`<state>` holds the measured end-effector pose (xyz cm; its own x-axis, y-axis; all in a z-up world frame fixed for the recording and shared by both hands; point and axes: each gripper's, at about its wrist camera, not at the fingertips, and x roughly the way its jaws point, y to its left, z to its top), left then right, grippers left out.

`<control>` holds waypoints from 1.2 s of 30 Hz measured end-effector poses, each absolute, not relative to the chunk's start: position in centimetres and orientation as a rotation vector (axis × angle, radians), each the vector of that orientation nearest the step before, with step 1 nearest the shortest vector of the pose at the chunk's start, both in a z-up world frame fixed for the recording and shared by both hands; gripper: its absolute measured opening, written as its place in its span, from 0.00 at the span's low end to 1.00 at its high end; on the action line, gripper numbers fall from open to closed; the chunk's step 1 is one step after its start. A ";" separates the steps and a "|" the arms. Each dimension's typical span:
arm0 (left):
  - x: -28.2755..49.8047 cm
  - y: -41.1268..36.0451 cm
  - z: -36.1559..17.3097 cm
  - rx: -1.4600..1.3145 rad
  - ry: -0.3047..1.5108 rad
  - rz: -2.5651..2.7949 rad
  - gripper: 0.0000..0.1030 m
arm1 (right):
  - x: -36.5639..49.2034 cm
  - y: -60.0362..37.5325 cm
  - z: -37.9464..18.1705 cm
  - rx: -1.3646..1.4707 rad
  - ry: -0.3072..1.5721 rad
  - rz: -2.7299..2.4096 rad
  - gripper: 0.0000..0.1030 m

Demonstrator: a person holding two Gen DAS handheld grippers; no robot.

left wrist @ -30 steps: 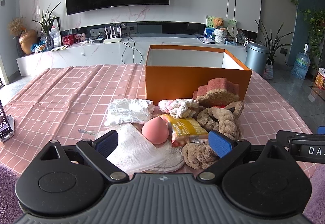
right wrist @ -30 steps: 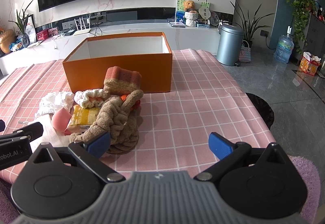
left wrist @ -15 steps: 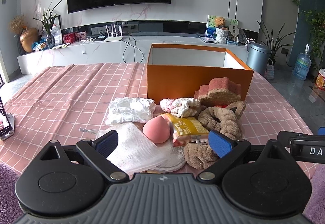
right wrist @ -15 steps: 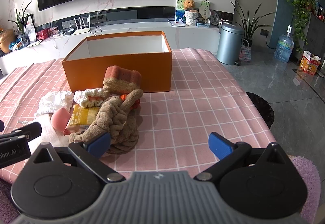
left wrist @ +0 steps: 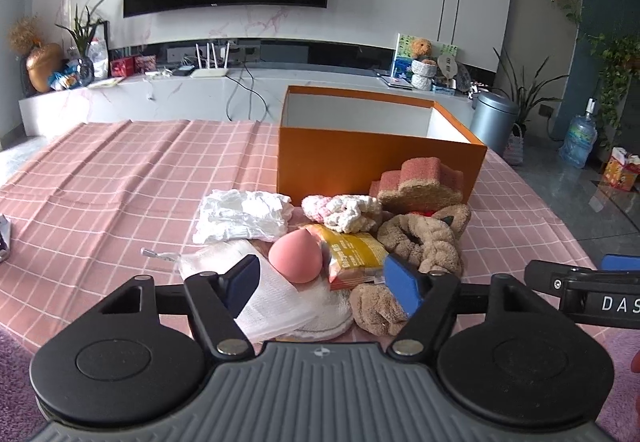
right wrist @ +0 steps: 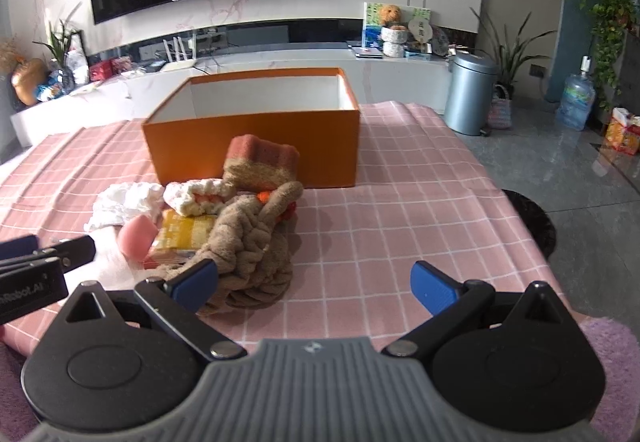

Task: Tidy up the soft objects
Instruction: 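Grasp the brown braided headband with the right tool while the left tool grasps the pink sponge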

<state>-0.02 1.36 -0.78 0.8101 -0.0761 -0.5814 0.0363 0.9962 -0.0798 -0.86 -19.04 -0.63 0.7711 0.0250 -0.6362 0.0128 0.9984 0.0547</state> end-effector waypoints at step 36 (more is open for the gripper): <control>5.6 5.1 -3.7 -0.172 0.768 -0.107 0.68 | 9.0 -18.2 -5.1 0.015 0.841 0.027 0.17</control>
